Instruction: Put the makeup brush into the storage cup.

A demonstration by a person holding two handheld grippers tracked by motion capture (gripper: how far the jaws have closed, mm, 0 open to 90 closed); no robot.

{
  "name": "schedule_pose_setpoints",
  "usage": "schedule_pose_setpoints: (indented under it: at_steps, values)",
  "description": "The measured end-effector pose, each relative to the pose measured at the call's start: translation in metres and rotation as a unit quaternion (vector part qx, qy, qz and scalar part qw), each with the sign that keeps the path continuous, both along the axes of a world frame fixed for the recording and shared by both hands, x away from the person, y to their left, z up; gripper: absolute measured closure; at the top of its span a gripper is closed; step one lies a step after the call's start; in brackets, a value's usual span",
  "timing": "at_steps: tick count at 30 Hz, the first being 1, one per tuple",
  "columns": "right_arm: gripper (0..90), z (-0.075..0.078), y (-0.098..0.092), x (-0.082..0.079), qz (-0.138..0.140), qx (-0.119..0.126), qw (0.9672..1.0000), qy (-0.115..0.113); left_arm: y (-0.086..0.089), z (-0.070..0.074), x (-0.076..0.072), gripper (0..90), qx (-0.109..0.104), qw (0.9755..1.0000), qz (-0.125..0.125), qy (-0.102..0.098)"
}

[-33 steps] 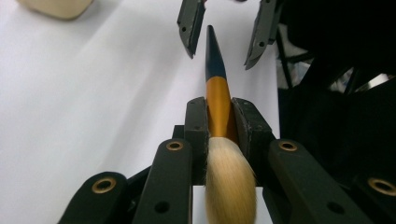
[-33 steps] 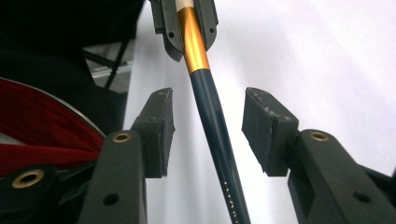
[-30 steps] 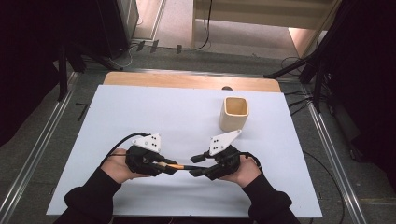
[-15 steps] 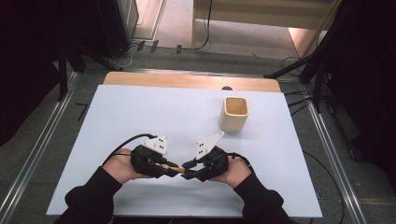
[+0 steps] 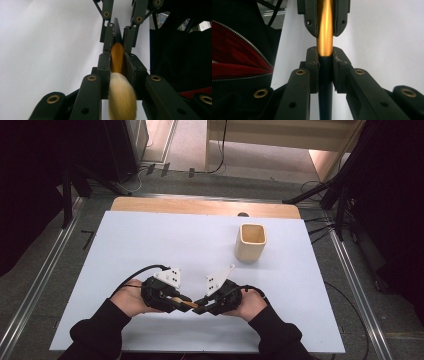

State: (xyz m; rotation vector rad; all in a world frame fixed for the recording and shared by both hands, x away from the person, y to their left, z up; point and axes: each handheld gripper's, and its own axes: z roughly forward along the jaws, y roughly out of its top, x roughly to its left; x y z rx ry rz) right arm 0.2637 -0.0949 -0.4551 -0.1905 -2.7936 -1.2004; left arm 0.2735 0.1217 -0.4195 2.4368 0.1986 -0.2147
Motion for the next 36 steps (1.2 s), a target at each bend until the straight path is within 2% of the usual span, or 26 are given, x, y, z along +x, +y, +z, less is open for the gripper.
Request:
schedule_pose_setpoints:
  at_steps: [2, 3, 4, 5, 6, 9, 11, 12, 13, 14, 16, 17, 23, 24, 25, 27, 28, 30, 32, 34, 35, 36]
  values:
    - [79.1, 0.001, 0.0, 0.0, 0.0, -0.001, 1.0, -0.001, 0.0, 0.0, 0.0, 73.0, -0.002, 1.0, 0.002, 0.001]
    - [79.1, 0.001, -0.001, -0.001, 0.001, 0.0, 1.0, 0.003, 0.001, 0.001, 0.0, 69.4, -0.003, 1.0, 0.007, 0.001]
    - [79.1, 0.002, -0.002, -0.001, 0.003, 0.003, 1.0, 0.003, 0.002, 0.002, 0.001, 61.6, -0.008, 0.9999, 0.011, -0.003]
    - [79.1, 0.003, -0.004, -0.002, -0.001, 0.005, 1.0, 0.005, 0.005, 0.004, 0.001, 58.1, -0.021, 0.9996, 0.017, -0.007]
    - [79.1, 0.003, -0.004, -0.002, -0.001, 0.005, 1.0, 0.005, 0.005, 0.004, 0.001, 54.0, -0.021, 0.9996, 0.017, -0.007]
    - [79.1, 0.007, -0.01, -0.002, -0.01, 0.012, 0.9999, 0.0, 0.01, 0.007, 0.004, 48.2, -0.048, 0.9984, 0.027, -0.007]
    - [79.1, 0.009, -0.019, 0.0, -0.026, 0.025, 0.9993, 0.0, 0.013, 0.009, 0.005, 40.3, -0.066, 0.9972, 0.03, -0.019]
    - [79.1, 0.01, -0.022, 0.0, -0.032, 0.03, 0.999, 0.0, 0.017, 0.009, 0.005, 38.5, -0.086, 0.9953, 0.036, -0.027]
    - [79.1, 0.011, -0.025, 0.001, -0.037, 0.036, 0.9987, 0.002, 0.017, 0.009, 0.005, 36.4, -0.086, 0.9953, 0.036, -0.027]
    - [79.1, 0.011, -0.025, 0.001, -0.037, 0.036, 0.9987, 0.002, 0.018, 0.009, 0.005, 36.4, -0.093, 0.9943, 0.038, -0.034]
    - [79.1, 0.014, -0.032, 0.002, -0.049, 0.055, 0.9973, 0.0, 0.022, 0.01, 0.006, 34.7, -0.106, 0.9921, 0.053, -0.041]
    - [79.1, 0.014, -0.034, 0.002, -0.055, 0.06, 0.9967, 0.0, 0.022, 0.01, 0.006, 34.0, -0.106, 0.9921, 0.053, -0.041]
    - [79.0, 0.014, -0.039, 0.003, -0.077, 0.077, 0.994, 0.004, 0.026, 0.009, 0.005, 32.5, -0.137, 0.9876, 0.068, -0.036]
    - [79.0, 0.014, -0.039, 0.003, -0.077, 0.077, 0.994, 0.004, 0.026, 0.009, 0.005, 32.4, -0.137, 0.9876, 0.068, -0.036]
    - [79.1, 0.014, -0.04, 0.003, -0.085, 0.087, 0.9926, 0.007, 0.027, 0.008, 0.005, 32.4, -0.145, 0.9861, 0.074, -0.033]
    - [79.1, 0.014, -0.041, 0.003, -0.088, 0.092, 0.9918, 0.008, 0.027, 0.008, 0.005, 32.4, -0.149, 0.9852, 0.079, -0.031]
    - [79.1, 0.015, -0.041, 0.003, -0.097, 0.105, 0.9897, 0.01, 0.028, 0.008, 0.006, 32.6, -0.151, 0.9846, 0.082, -0.03]
    - [79.1, 0.015, -0.042, 0.003, -0.104, 0.113, 0.9881, 0.01, 0.028, 0.007, 0.006, 33.4, -0.156, 0.9835, 0.087, -0.027]
    - [79.1, 0.015, -0.041, 0.003, -0.113, 0.122, 0.986, 0.007, 0.026, 0.006, 0.007, 35.8, -0.158, 0.9815, 0.106, -0.019]
    - [79.1, 0.014, -0.04, 0.004, -0.12, 0.13, 0.9843, 0.009, 0.026, 0.006, 0.007, 39.6, -0.164, 0.9798, 0.114, -0.012]
    - [79.1, 0.014, -0.039, 0.004, -0.121, 0.132, 0.9837, 0.01, 0.025, 0.007, 0.007, 41.1, -0.167, 0.9787, 0.118, -0.015]
    - [79.1, 0.013, -0.039, 0.004, -0.124, 0.134, 0.9831, 0.01, 0.025, 0.007, 0.007, 42.2, -0.167, 0.9787, 0.118, -0.015]
